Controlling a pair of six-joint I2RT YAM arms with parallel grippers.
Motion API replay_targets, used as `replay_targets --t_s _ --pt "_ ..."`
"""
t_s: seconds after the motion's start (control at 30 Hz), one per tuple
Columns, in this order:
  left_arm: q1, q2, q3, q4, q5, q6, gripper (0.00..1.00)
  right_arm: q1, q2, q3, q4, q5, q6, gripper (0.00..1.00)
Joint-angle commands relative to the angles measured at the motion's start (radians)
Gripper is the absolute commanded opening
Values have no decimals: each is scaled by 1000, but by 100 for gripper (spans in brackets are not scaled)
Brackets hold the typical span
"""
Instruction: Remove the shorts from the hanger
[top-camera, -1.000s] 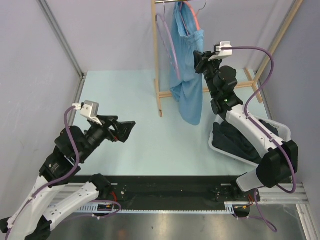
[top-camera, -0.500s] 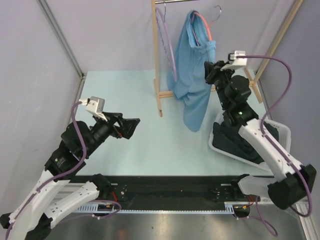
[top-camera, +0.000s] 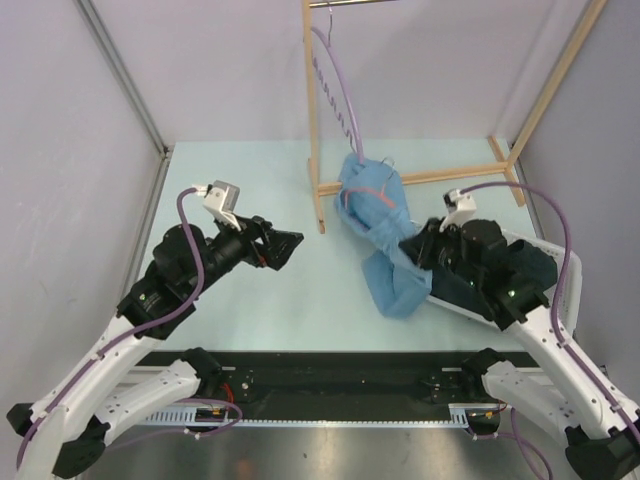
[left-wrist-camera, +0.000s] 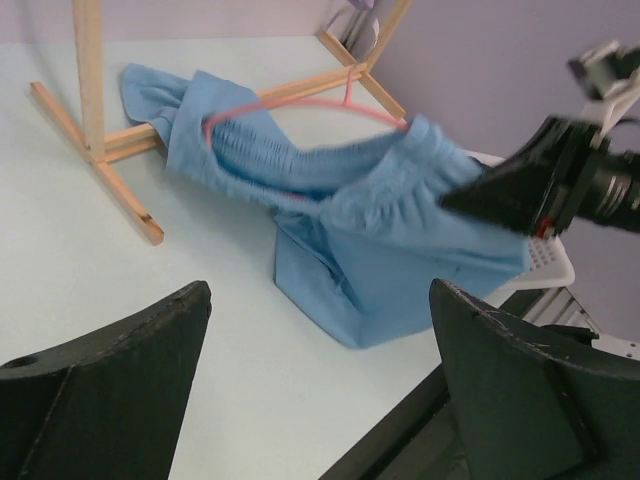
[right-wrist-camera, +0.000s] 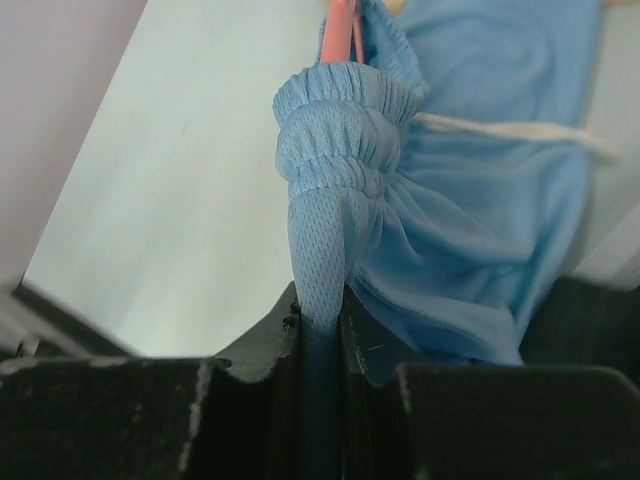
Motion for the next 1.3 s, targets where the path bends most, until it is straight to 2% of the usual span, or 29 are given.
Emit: replay_targets --t_s 0.0,0.13,0.3,0.53,0.8,1.0,1.2,1.27 --pt "0 29 -9 82 60 -36 95 12 -163 -83 28 -306 41 0" --pt "0 41 -18 105 86 -59 93 13 -193 -143 90 -486 64 0" --pt "2 44 -13 90 88 -57 90 35 -144 -162 222 -676 95 0" --pt "2 70 48 36 74 -5 89 97 -64 -162 530 -707 171 0" --pt "2 141 137 -38 -4 64 85 163 -6 -162 685 -695 182 0" --pt "2 173 161 -24 -32 82 71 176 -20 -162 710 -676 167 0" --pt "2 205 168 20 51 78 51 179 -17 -162 730 -658 139 0" --pt "2 219 174 34 80 76 34 180 -7 -162 739 -653 139 0"
